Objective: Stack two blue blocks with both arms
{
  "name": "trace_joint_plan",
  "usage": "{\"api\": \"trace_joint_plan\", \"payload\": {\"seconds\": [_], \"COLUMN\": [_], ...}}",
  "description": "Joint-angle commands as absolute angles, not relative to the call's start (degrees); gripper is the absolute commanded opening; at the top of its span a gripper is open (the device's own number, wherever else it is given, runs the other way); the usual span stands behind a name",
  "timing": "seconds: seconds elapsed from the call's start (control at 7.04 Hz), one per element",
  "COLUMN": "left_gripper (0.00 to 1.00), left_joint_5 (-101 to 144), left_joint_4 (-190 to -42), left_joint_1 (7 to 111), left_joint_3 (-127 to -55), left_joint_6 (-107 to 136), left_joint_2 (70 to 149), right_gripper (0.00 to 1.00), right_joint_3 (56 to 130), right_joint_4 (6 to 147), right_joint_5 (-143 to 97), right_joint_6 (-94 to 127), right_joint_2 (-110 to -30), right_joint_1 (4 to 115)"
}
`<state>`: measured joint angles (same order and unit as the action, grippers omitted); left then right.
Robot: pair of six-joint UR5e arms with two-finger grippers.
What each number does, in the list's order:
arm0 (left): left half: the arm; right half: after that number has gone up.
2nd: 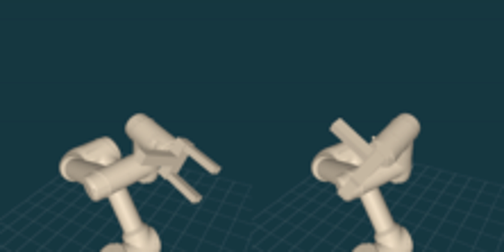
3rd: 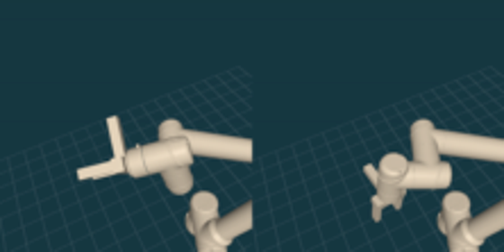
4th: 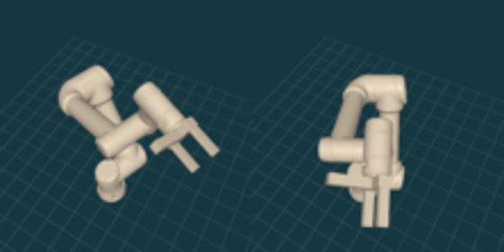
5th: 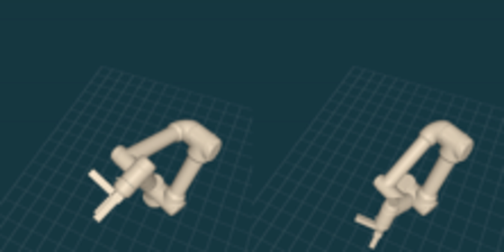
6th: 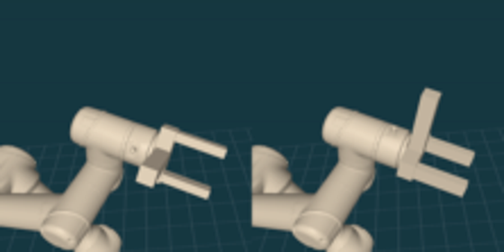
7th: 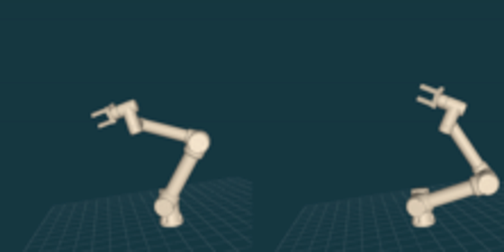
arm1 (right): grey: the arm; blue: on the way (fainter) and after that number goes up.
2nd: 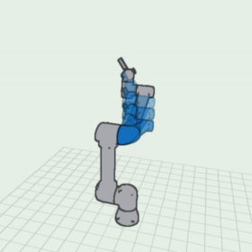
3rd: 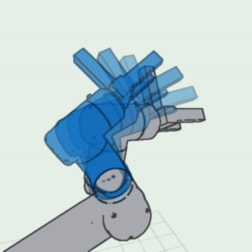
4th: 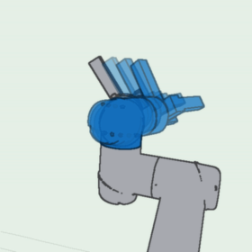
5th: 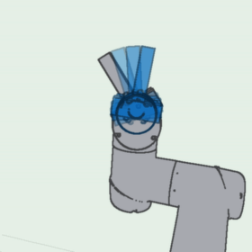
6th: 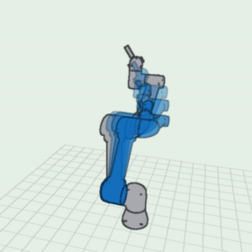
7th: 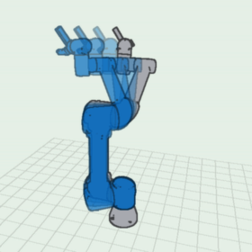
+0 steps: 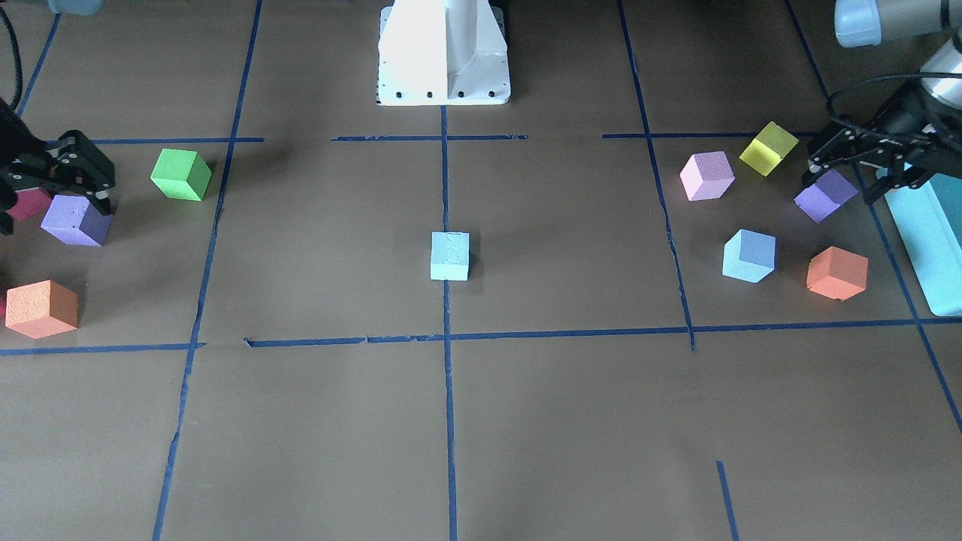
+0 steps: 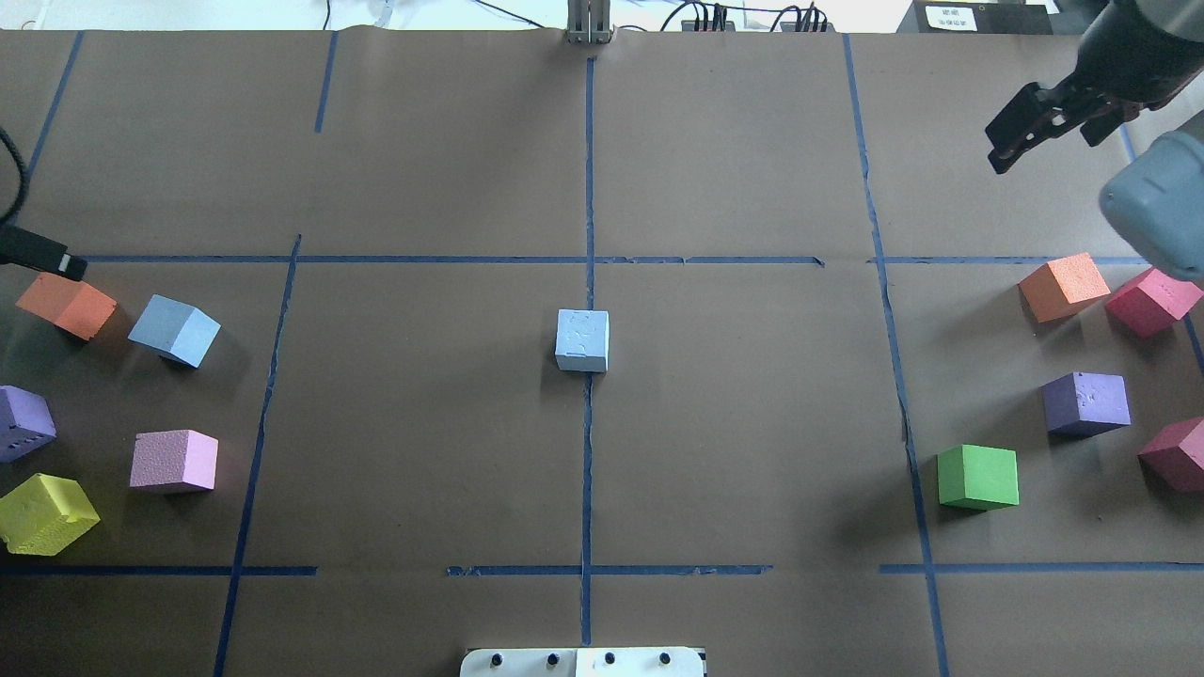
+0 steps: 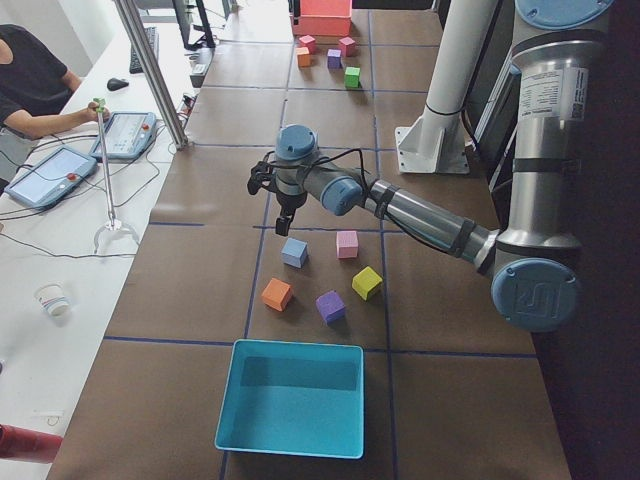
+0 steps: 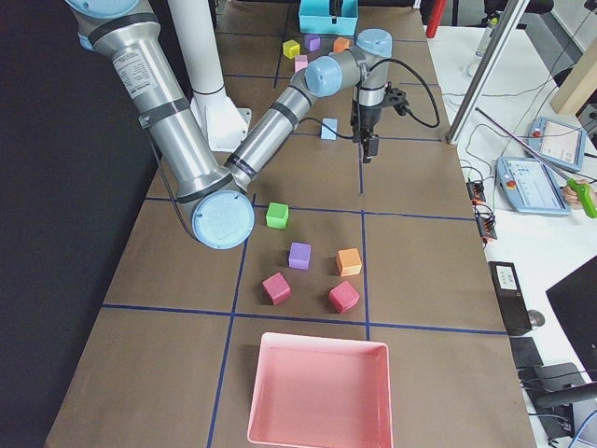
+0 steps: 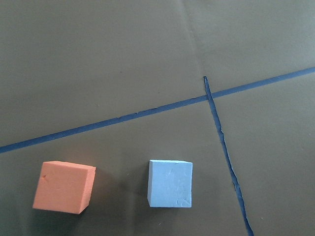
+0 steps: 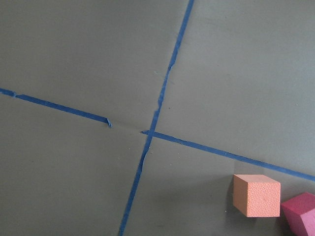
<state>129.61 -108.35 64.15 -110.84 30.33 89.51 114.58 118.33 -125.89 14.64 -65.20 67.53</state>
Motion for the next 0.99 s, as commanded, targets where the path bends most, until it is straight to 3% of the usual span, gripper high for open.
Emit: {"api": "trace_joint_plan", "payload": {"seconds": [0.0,0.43,0.85], "left_gripper": [1.0,1.0,1.0], "left_joint_5": [123.59,119.8,119.79], "left_joint_4": [-119.66,-121.82,-121.82], "left_joint_1": [57.5,52.48,51.59], "left_joint_3": [-102.7,-95.64,-93.78], "left_joint_6": [36.9,38.67,38.15], "left_joint_2": [89.82,94.56,95.01], "right_gripper": [1.0,1.0,1.0], "right_joint_3": [114.61,114.35,114.34], "right_joint_4": [118.3,118.21,117.95], "right_joint_5": [-129.72,-129.73,-129.55], "right_joint_6": [7.93,8.26,8.0], "right_joint_2": [-70.99,-72.16,-73.65], "right_joint_1": [73.89,76.11,76.55]}}
